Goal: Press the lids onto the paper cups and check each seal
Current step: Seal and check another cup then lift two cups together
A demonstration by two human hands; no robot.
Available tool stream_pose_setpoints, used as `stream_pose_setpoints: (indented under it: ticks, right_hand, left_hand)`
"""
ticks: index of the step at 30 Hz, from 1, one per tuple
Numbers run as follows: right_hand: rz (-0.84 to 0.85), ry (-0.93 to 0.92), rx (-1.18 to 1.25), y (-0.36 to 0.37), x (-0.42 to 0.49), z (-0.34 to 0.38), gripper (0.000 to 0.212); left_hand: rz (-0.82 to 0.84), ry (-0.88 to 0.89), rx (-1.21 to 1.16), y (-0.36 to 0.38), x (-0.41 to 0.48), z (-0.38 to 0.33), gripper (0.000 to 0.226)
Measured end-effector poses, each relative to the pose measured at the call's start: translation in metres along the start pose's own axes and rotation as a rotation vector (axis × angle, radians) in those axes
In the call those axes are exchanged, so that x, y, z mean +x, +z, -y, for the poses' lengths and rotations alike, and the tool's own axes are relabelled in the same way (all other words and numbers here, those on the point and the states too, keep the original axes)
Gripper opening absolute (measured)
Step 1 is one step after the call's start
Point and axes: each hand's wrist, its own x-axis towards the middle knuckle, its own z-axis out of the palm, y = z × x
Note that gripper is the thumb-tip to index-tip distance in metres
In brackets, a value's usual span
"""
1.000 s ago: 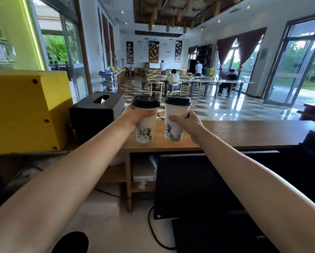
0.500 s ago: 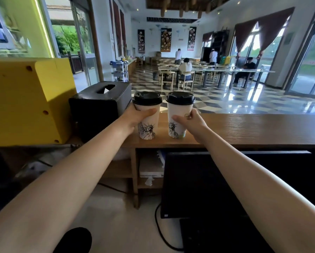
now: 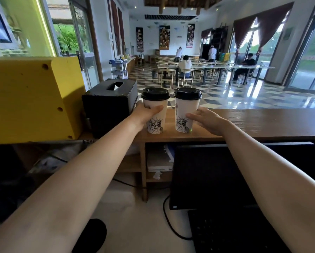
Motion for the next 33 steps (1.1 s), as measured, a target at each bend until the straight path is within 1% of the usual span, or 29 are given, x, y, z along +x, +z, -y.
stream_pose_setpoints:
  ticks: [2,4,5,6,8,11,12,13,16,17,18,20,22,25,28,30,33]
  right_hand:
    - [-0.059,0.016,-0.093,0.000,-0.009,0.003,0.056]
    - [-0.158,0.089,-0.247,0.000,-0.018,0.003,0.067]
    - [-0.198,0.137,-0.312,0.001,-0.024,0.004,0.073]
    - [-0.226,0.162,-0.362,0.003,-0.030,0.006,0.072]
    - [-0.234,0.183,-0.438,0.008,-0.043,0.013,0.064]
    - [-0.221,0.203,-0.583,0.023,-0.068,0.028,0.075]
    - [-0.204,0.209,-0.618,0.030,-0.078,0.035,0.074]
    - [-0.182,0.200,-0.638,0.039,-0.089,0.041,0.070]
    - [-0.153,0.134,-0.560,0.080,-0.125,0.052,0.042]
    - [-0.153,0.117,-0.557,0.094,-0.135,0.049,0.040]
    - [-0.144,0.114,-0.577,0.109,-0.144,0.044,0.045]
    - [-0.133,0.147,-0.722,0.138,-0.163,0.030,0.064]
    - [-0.125,0.135,-0.797,0.164,-0.183,0.013,0.071]
    - [-0.065,0.122,-0.715,0.200,-0.213,-0.006,0.071]
    - [0.013,0.187,-0.611,0.233,-0.241,-0.026,0.069]
    - [0.096,0.239,-0.546,0.257,-0.259,-0.044,0.069]
    - [0.228,0.286,-0.414,0.297,-0.283,-0.077,0.067]
  left_hand:
    - [-0.008,-0.033,0.078,-0.002,-0.005,0.001,0.062]
    - [-0.020,-0.086,0.207,-0.005,-0.016,-0.001,0.064]
    - [0.002,-0.115,0.251,-0.008,-0.023,-0.002,0.063]
    - [0.050,-0.136,0.280,-0.011,-0.029,-0.003,0.060]
    - [0.151,-0.172,0.320,-0.023,-0.043,-0.004,0.056]
    - [0.263,-0.207,0.386,-0.048,-0.064,-0.006,0.044]
    - [0.299,-0.214,0.424,-0.057,-0.072,-0.006,0.039]
    - [0.331,-0.221,0.467,-0.066,-0.081,-0.008,0.038]
    - [0.392,-0.199,0.573,-0.095,-0.110,-0.007,0.035]
    - [0.409,-0.181,0.587,-0.107,-0.120,-0.004,0.034]
    - [0.432,-0.167,0.597,-0.119,-0.131,0.001,0.034]
    - [0.473,-0.163,0.615,-0.147,-0.153,0.017,0.033]
    - [0.497,-0.173,0.636,-0.176,-0.175,0.036,0.034]
    - [0.463,-0.181,0.673,-0.215,-0.204,0.073,0.041]
    - [0.422,-0.284,0.559,-0.246,-0.237,0.121,0.039]
    - [0.378,-0.356,0.508,-0.261,-0.258,0.156,0.035]
    - [0.326,-0.460,0.454,-0.271,-0.286,0.202,0.038]
